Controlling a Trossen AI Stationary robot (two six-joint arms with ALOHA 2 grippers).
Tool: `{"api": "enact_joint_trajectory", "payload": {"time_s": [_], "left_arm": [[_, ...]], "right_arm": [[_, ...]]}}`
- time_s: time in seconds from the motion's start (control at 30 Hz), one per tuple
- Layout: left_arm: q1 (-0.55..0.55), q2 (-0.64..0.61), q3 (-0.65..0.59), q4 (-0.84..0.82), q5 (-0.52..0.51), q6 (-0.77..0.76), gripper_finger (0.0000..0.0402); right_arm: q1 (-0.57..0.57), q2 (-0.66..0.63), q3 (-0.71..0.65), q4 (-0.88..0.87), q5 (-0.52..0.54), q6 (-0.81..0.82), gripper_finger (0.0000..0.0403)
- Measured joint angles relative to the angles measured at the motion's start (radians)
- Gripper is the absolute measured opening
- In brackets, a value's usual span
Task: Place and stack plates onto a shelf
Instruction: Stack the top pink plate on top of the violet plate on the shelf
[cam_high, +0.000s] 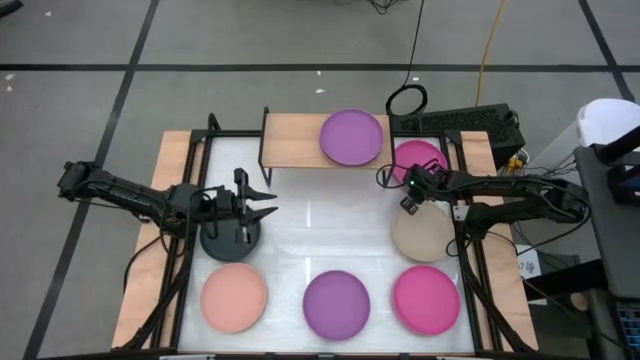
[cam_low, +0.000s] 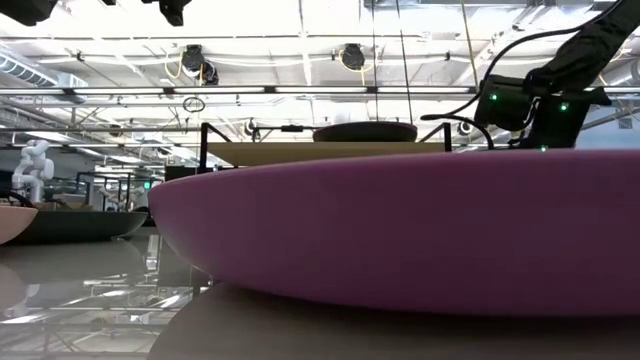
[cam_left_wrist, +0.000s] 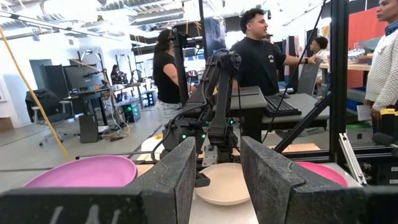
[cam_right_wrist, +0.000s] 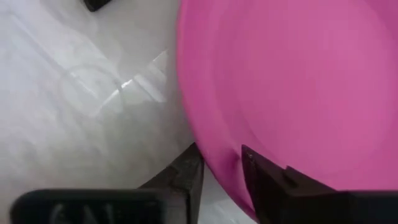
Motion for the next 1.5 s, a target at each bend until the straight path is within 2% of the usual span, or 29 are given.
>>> {"api": "enact_joint_trajectory", "payload": {"time_s": [0.2,0.47,0.63,0.97,1.13,1.27,1.4,1.5], "left_arm": [[0.000,0.000,0.000,-0.002,0.000,-0.002,0.0133],[0.000,0.000,0.000,-0.007,0.000,-0.002,0.0133],[0.000,0.000,0.000,-0.012,0.000,-0.006,0.0133],[0.000,0.000,0.000,-0.015,0.000,-0.018,0.0133],[0.000,0.000,0.000,-0.012,0.000,-0.017,0.0133],[0.000,0.000,0.000,0.000,0.000,-0.012,0.0133],[0.000,0.000,0.000,0.000,0.000,0.003,0.0133],[0.001,0.000,0.000,0.001,-0.001,0.006,0.0133]], "right_arm": [[0.001,0.002,0.002,0.021,-0.031,0.001,0.0016],[0.002,-0.027,0.008,0.066,-0.044,0.094,0.0014],[0.002,-0.121,0.026,0.070,-0.047,0.142,0.0003],[0.001,-0.393,0.065,0.075,-0.013,0.199,0.0001],[0.001,-0.486,0.099,0.123,0.055,0.155,0.0001],[0.001,-0.510,0.152,0.192,0.099,0.078,0.0001],[0.002,-0.491,0.230,0.289,0.087,-0.010,0.0001],[0.009,-0.451,0.295,0.343,0.038,-0.068,0.0001]]}}
